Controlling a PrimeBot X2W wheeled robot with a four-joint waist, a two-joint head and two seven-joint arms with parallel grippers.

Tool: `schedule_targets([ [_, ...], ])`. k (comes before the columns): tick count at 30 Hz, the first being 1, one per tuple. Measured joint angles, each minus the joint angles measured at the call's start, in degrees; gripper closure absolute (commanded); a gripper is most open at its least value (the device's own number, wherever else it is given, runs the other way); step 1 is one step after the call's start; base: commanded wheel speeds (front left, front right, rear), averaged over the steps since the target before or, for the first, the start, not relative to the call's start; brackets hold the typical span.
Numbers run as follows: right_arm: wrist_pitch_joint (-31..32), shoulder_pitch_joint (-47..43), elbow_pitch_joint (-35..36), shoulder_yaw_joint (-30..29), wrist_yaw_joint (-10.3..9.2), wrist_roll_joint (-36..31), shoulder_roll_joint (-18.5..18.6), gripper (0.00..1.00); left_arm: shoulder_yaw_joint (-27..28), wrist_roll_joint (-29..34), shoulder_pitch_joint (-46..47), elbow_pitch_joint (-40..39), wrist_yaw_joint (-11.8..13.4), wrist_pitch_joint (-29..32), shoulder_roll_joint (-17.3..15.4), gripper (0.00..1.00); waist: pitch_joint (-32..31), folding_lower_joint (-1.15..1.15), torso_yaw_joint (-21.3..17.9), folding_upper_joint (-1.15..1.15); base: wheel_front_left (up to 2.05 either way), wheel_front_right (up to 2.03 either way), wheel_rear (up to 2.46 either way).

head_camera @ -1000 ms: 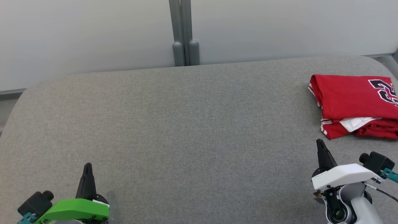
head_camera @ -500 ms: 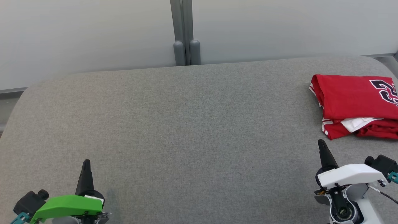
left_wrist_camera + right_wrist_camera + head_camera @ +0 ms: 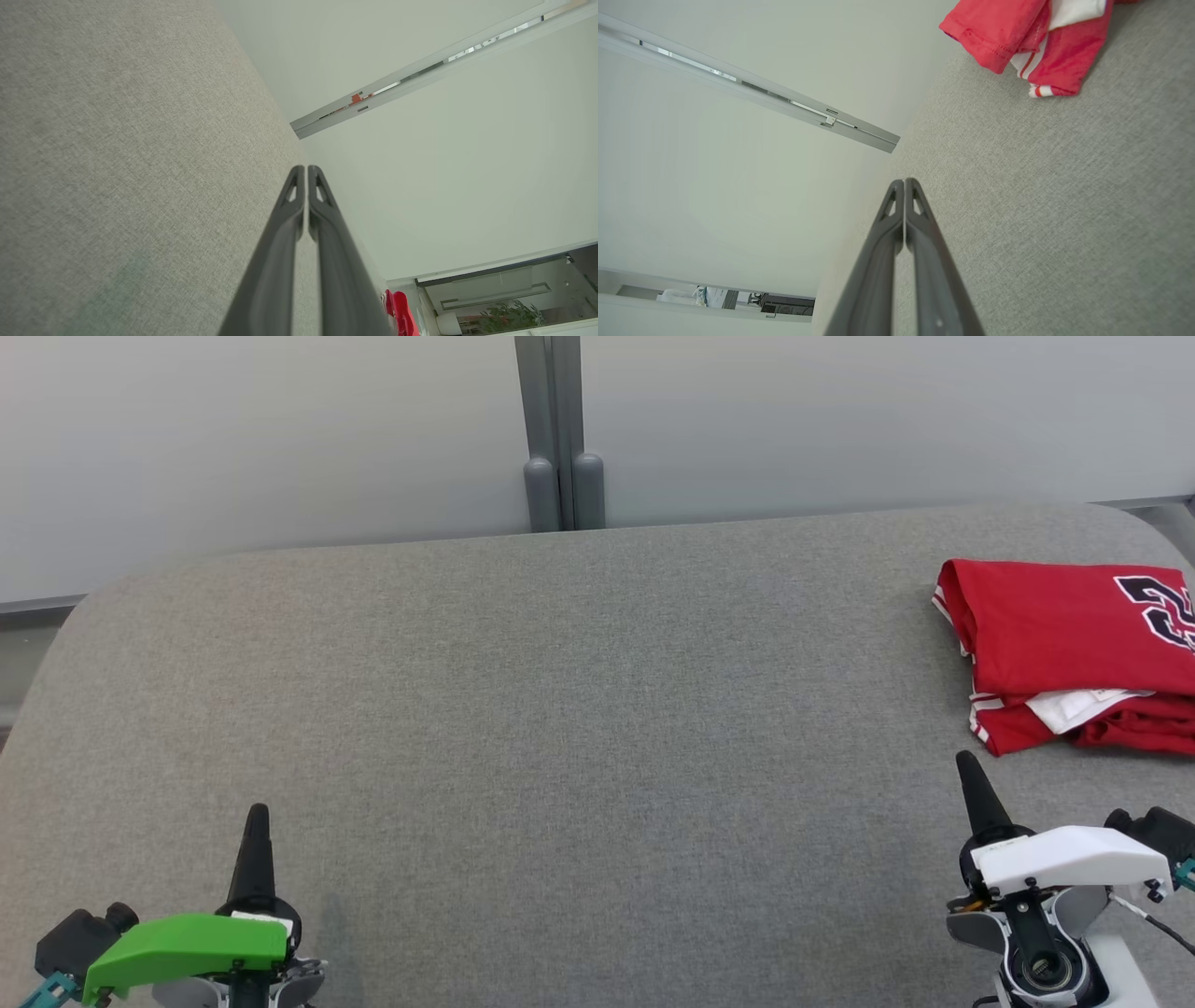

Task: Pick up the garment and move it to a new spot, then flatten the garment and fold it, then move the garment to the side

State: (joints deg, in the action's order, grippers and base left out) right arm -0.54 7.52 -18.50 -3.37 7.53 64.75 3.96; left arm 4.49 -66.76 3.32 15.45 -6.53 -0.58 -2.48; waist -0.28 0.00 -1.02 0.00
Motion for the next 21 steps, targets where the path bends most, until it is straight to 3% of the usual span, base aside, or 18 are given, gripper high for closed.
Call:
schedule_targets([
  [21,2.98,-0.27,1.85,-1.32,-0.03,11.28,-0.47,1.00,0.82,-10.37,0.96,-0.51,-0.29,2.99,-0.04,1.00,0.16,0.00,0.36,0.00,0.00,0.00,0.00],
])
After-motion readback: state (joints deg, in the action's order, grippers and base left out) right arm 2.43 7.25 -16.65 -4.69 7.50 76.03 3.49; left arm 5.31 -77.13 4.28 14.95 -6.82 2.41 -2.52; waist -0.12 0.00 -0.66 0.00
